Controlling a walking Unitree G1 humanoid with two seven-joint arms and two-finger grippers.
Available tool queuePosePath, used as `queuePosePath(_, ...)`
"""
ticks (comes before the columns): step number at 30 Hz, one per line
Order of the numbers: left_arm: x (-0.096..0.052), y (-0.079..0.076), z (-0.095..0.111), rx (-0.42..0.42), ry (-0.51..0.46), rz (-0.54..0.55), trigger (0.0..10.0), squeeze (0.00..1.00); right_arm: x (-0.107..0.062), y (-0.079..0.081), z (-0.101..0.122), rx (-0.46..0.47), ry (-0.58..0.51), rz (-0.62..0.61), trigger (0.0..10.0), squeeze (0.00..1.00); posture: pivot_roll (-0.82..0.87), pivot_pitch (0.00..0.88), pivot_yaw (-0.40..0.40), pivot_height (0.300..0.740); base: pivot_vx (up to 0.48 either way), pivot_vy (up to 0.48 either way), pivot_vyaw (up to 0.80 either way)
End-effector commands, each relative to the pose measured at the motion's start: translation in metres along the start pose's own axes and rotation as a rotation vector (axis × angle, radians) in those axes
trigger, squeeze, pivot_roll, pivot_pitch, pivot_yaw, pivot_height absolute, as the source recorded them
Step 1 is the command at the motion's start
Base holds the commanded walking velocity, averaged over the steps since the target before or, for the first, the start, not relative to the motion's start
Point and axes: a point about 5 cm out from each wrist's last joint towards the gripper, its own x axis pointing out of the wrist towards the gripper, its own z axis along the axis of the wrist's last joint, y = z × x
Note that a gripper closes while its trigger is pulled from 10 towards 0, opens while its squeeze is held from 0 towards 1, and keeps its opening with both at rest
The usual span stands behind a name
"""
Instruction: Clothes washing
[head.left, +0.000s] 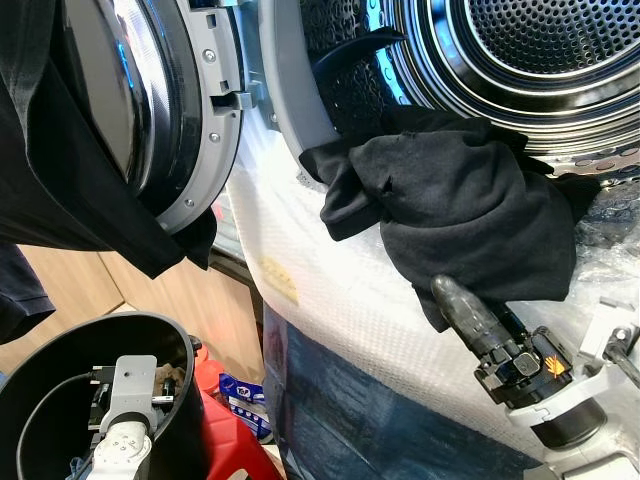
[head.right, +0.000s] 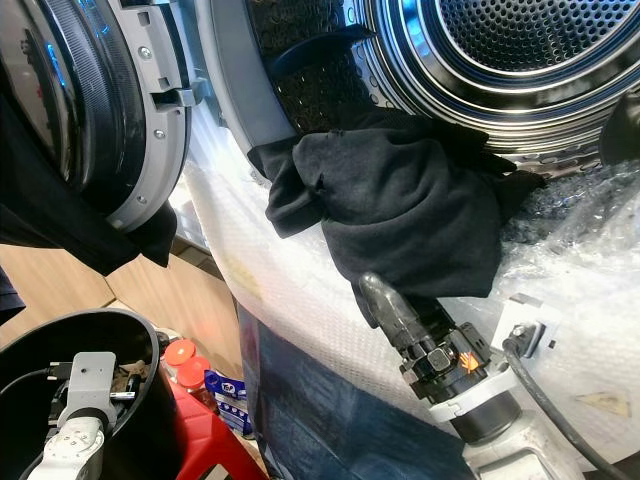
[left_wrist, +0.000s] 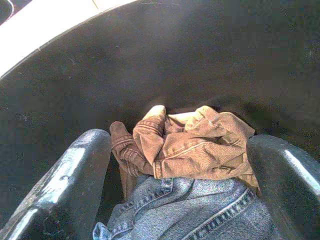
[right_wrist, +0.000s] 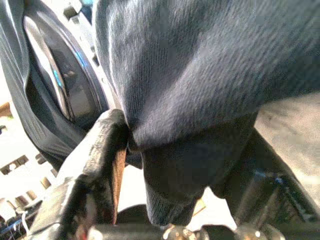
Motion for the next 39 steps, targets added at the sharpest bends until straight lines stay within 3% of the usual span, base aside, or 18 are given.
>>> queuePosePath(1,0.0,0.002,-0.005,0.027,0.023,-0.005,10.0,0.0,0.001,0.011,0.011,-0.049,-0.033,0.053,0.0,0.0,0.11,0.0,0.051,0.74,0.0,0.0,0.0)
queuePosePath(7,0.001,0.0,-0.005,0.027,0.026,-0.007,10.0,0.0,-0.002,0.019,0.019,-0.084,-0.044,0.095,0.0,0.0,0.1,0.0,0.053,0.74,0.0,0.0,0.0)
queuePosePath(12,0.002,-0.002,-0.003,0.028,0.025,-0.012,10.0,0.0,0.008,0.029,0.038,-0.101,-0.144,0.147,0.0,0.0,0.1,0.0,0.058,0.74,0.0,0.0,0.0)
queuePosePath(16,0.002,-0.002,-0.003,0.027,0.024,-0.011,10.0,0.0,0.01,0.03,0.041,-0.114,-0.151,0.159,0.0,0.0,0.1,0.0,0.058,0.74,0.0,0.0,0.0)
queuePosePath(21,0.004,0.0,-0.001,0.023,0.022,-0.001,10.0,0.0,0.03,0.035,0.057,-0.152,-0.226,0.202,0.0,0.0,0.1,0.0,0.067,0.74,0.0,0.0,0.0)
queuePosePath(23,0.005,0.0,0.0,0.024,0.021,0.0,10.0,0.0,0.039,0.038,0.067,-0.15,-0.284,0.224,0.0,0.0,0.1,0.0,0.071,0.74,0.0,0.0,0.0)
queuePosePath(26,0.008,0.0,0.007,0.018,0.005,0.007,10.0,0.0,0.06,0.043,0.102,-0.184,-0.407,0.286,0.0,0.0,0.11,0.0,0.071,0.74,0.0,0.0,0.0)
queuePosePath(27,0.008,0.0,0.007,0.018,0.005,0.007,10.0,0.0,0.06,0.043,0.102,-0.184,-0.407,0.286,0.0,0.0,0.11,0.0,0.071,0.74,0.0,0.0,0.0)
queuePosePath(28,0.009,0.001,0.01,0.008,-0.009,0.018,10.0,0.0,0.073,0.047,0.113,-0.181,-0.432,0.35,0.0,0.0,0.11,0.0,0.073,0.74,0.0,0.0,0.0)
queuePosePath(29,0.009,0.001,0.01,0.008,-0.009,0.018,10.0,0.0,0.073,0.047,0.113,-0.181,-0.432,0.35,0.0,0.0,0.11,0.0,0.073,0.74,0.0,0.0,0.0)
queuePosePath(30,0.008,0.001,0.012,-0.001,-0.022,0.028,10.0,0.0,0.089,0.05,0.116,-0.172,-0.444,0.388,0.0,0.0,0.11,0.0,0.08,0.74,0.0,0.0,0.0)
queuePosePath(31,0.008,0.001,0.012,-0.001,-0.022,0.028,10.0,0.0,0.089,0.05,0.116,-0.172,-0.444,0.388,0.0,0.0,0.11,0.0,0.08,0.74,0.0,0.0,0.0)
queuePosePath(32,0.006,0.004,0.015,-0.025,-0.059,0.06,10.0,0.0,0.105,0.053,0.117,-0.158,-0.455,0.4,0.0,0.0,0.12,0.0,0.074,0.74,0.0,0.0,0.0)
queuePosePath(33,0.006,0.004,0.016,-0.034,-0.072,0.07,10.0,0.0,0.108,0.053,0.118,-0.154,-0.457,0.402,0.0,0.0,0.12,0.0,0.074,0.74,0.0,0.0,0.0)
queuePosePath(34,0.004,0.011,0.034,-0.076,-0.195,0.116,10.0,0.0,0.123,0.056,0.117,-0.106,-0.434,0.426,0.0,0.0,0.15,0.0,0.058,0.74,0.0,0.0,0.0)
queuePosePath(38,0.002,0.022,0.051,-0.113,-0.303,0.186,10.0,0.0,0.147,0.053,0.113,-0.109,-0.357,0.408,0.0,0.0,0.16,0.0,0.052,0.74,0.0,0.0,0.0)
queuePosePath(39,0.002,0.025,0.057,-0.111,-0.336,0.198,10.0,0.0,0.162,0.05,0.11,-0.133,-0.314,0.369,0.0,0.0,0.16,0.0,0.053,0.74,0.0,0.0,0.0)
